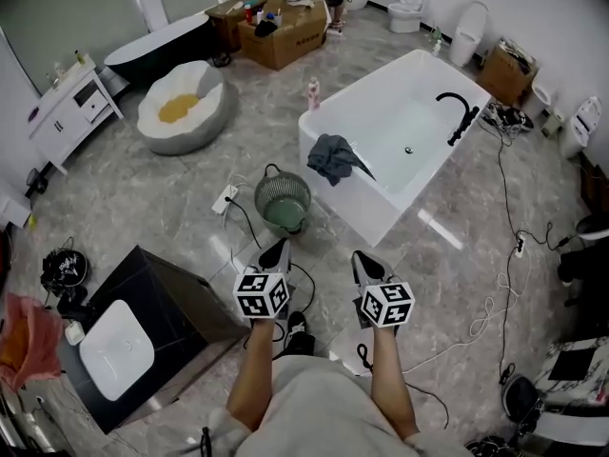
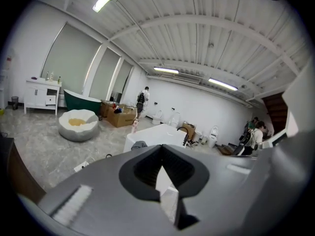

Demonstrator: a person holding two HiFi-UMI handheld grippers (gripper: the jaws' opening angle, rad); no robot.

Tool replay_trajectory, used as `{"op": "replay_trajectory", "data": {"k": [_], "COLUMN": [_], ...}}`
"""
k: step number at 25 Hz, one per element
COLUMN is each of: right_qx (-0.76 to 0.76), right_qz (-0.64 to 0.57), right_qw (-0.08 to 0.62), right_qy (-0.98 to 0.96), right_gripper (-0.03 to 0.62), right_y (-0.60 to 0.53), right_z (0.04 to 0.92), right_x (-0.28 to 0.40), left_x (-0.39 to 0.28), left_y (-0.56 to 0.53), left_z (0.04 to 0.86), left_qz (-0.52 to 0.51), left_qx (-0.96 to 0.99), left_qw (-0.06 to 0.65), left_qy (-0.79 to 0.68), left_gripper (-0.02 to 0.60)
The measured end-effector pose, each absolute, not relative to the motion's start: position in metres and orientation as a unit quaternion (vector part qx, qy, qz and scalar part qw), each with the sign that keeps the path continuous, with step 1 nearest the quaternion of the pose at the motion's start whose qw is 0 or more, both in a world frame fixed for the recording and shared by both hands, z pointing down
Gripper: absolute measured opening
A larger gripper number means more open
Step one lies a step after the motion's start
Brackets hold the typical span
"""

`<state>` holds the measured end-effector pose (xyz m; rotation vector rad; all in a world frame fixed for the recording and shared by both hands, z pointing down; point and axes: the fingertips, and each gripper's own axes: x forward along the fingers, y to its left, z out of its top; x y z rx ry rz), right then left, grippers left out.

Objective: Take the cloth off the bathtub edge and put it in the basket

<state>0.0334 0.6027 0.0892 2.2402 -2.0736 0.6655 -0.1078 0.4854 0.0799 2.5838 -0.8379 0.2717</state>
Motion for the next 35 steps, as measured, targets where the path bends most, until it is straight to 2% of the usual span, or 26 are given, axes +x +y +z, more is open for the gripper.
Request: {"op": "replay_trajectory", "data": {"k": [5, 14, 18, 28, 35], "right_qx": [0.722, 0.732, 0.732, 0.705, 0.695], "right_qz": [0.213, 0.21, 0.208, 0.216, 0.218], "right_qw": [0.013, 0.015, 0.038, 0.017, 0.007], "right_qy": [-0.658, -0.649, -0.647, -0.676, -0.685], "right_gripper": [0.001, 0.002, 0.002, 0.002, 0.002], "right_y": [0.566, 0.499, 0.48, 0.431, 0.367], "right_z": [0.087, 0.088, 0.093, 0.117, 0.117], "right_x": [0.047, 0.057, 0.058, 0.077, 0.126], "left_x": [-0.104, -0.109, -0.122, -0.119, -0.091], "left_y": [0.435, 0.37, 0.345, 0.308, 0.258], "left_z": [0.082, 0.053, 0.061, 0.073, 0.073], "left_qz": [0.099, 0.038, 0.031, 0.034, 0.05], "left_qx": [0.918, 0.944, 0.935, 0.931, 0.922], "left_qw": [0.221, 0.186, 0.205, 0.197, 0.191], "left_qy": [-0.316, -0.271, -0.286, -0.305, -0.334], "left_gripper": [0.057, 0.057, 0.057, 0.057, 0.057]}}
